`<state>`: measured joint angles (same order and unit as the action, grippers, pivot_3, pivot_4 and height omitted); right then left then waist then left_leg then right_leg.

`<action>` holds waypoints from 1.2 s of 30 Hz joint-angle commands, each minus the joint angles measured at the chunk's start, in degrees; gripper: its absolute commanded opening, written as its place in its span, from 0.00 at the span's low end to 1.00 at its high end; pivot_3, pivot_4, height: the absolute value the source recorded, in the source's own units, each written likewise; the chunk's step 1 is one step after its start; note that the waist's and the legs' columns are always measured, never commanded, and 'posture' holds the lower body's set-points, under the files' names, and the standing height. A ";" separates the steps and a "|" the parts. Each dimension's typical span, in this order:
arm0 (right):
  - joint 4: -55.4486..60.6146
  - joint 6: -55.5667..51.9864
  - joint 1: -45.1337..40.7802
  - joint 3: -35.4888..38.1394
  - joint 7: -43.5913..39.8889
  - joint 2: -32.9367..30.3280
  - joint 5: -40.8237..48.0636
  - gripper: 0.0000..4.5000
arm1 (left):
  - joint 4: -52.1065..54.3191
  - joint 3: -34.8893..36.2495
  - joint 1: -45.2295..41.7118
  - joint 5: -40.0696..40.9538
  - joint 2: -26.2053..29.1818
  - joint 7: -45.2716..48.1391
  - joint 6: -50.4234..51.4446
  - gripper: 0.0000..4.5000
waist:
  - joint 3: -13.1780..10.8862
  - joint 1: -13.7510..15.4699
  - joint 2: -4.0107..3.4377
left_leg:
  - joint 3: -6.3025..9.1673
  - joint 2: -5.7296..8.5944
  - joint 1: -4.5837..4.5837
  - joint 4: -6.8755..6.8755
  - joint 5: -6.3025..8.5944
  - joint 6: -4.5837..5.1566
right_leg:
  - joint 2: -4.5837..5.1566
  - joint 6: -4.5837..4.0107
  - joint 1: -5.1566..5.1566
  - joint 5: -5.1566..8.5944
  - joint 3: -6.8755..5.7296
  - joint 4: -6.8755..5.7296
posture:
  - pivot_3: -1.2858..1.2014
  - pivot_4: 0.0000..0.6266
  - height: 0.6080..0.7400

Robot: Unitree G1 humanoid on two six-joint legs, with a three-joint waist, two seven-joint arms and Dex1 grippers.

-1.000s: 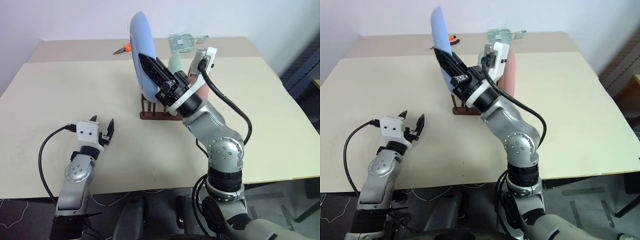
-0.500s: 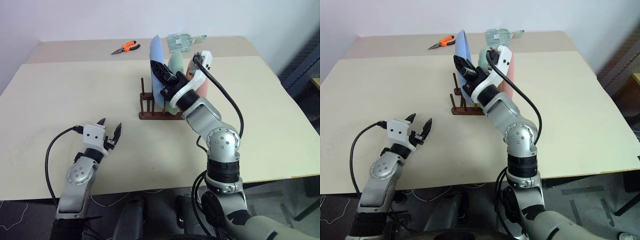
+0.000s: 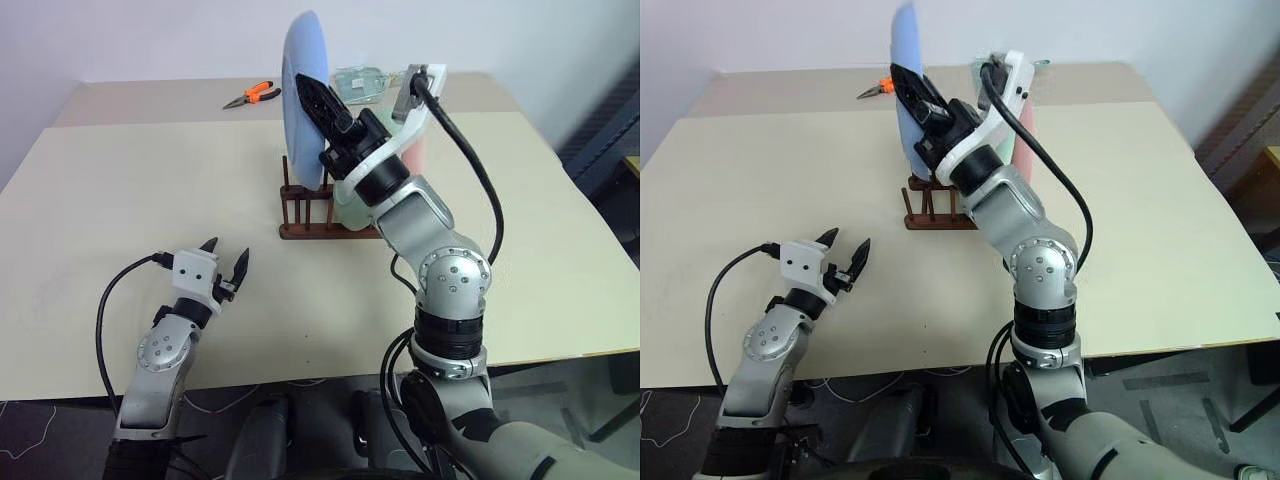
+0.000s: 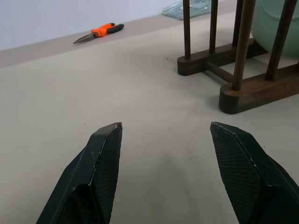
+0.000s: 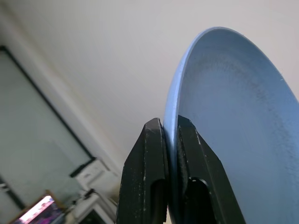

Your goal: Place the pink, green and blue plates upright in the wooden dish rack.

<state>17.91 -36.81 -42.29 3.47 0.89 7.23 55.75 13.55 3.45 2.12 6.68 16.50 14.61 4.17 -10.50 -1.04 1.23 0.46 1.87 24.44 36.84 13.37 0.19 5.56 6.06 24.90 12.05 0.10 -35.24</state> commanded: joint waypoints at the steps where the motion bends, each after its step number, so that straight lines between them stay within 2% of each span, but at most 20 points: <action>1: 3.31 0.08 -1.83 -0.59 0.82 2.68 3.95 0.00 | 1.45 0.06 -0.17 -0.41 -0.24 0.07 -0.92 0.68 | 0.00 0.01 0.00 | 0.00 0.00 0.00 0.00 0.00 0.00 | 0.00 0.00 0.00 0.00 0.00 0.00 | 0.52 0.24 0.98; 11: -3.04 -1.47 0.42 0.49 8.15 3.58 11.01 0.00 | 1.78 -0.13 0.53 -0.51 -0.57 0.42 -0.99 0.68 | 0.00 -0.01 0.00 | 0.00 -0.01 0.00 0.00 0.00 0.00 | 0.01 0.00 0.00 0.00 0.00 0.00 | 0.52 0.24 0.98; 20: -9.60 1.26 -1.41 0.57 8.94 2.04 4.91 0.00 | 2.25 -0.32 0.58 -0.21 -0.50 1.32 -1.14 0.68 | 0.00 -0.04 0.00 | 0.00 -0.02 0.01 0.00 0.00 0.00 | 0.00 -0.01 0.00 0.00 0.00 0.02 | 0.52 0.24 0.98; 23: -10.82 1.67 -2.36 0.29 7.92 1.39 3.02 0.22 | 2.18 -0.38 0.40 -0.34 -0.65 1.48 -1.18 0.69 | 0.00 -0.02 0.00 | -0.01 -0.02 0.01 0.00 0.00 0.01 | 0.00 0.00 0.00 0.00 0.00 0.02 | 0.52 0.24 0.98; 26: -11.38 2.44 -4.23 -1.20 5.35 -0.46 -1.18 0.53 | 2.05 -0.69 0.24 -0.56 -0.90 1.52 -1.28 0.69 | -0.03 -0.07 -0.04 | -0.01 -0.02 0.01 0.00 0.00 0.01 | -0.01 0.00 0.00 0.00 -0.01 0.02 | 0.52 0.24 0.98; 28: -11.33 2.81 -5.26 -2.62 3.18 -2.11 -5.00 0.77 | 1.88 -0.92 0.18 -0.80 -1.03 1.54 -1.42 0.69 | -0.04 -0.07 -0.06 | -0.03 -0.02 0.01 0.01 0.00 0.01 | -0.02 0.00 0.01 0.00 -0.01 0.01 | 0.52 0.24 0.98; 32: -8.94 6.34 -8.18 -10.53 -5.42 -11.66 -18.92 0.80 | 1.59 -1.08 -0.05 -1.04 -1.20 1.48 -1.65 0.69 | -0.06 0.11 -0.09 | -0.08 -0.03 0.02 0.04 0.01 0.03 | -0.02 -0.01 -0.02 0.00 -0.05 0.04 | 0.52 0.24 0.98; 36: -5.49 10.20 -8.39 -12.53 -11.41 -19.20 -27.29 0.80 | 1.58 -1.36 -0.21 -1.37 -1.49 1.40 -1.83 0.69 | -0.05 0.21 -0.08 | -0.09 -0.02 0.04 0.07 0.02 0.05 | -0.04 0.00 -0.02 0.01 -0.07 0.04 | 0.52 0.24 0.98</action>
<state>8.32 -29.34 -49.22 -8.82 -7.94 -10.29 31.73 13.61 2.36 2.26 5.57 15.21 16.07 3.76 -10.55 -0.83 1.15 0.37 1.85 24.48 36.91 13.39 0.24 5.51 6.06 24.88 12.06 0.02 -35.19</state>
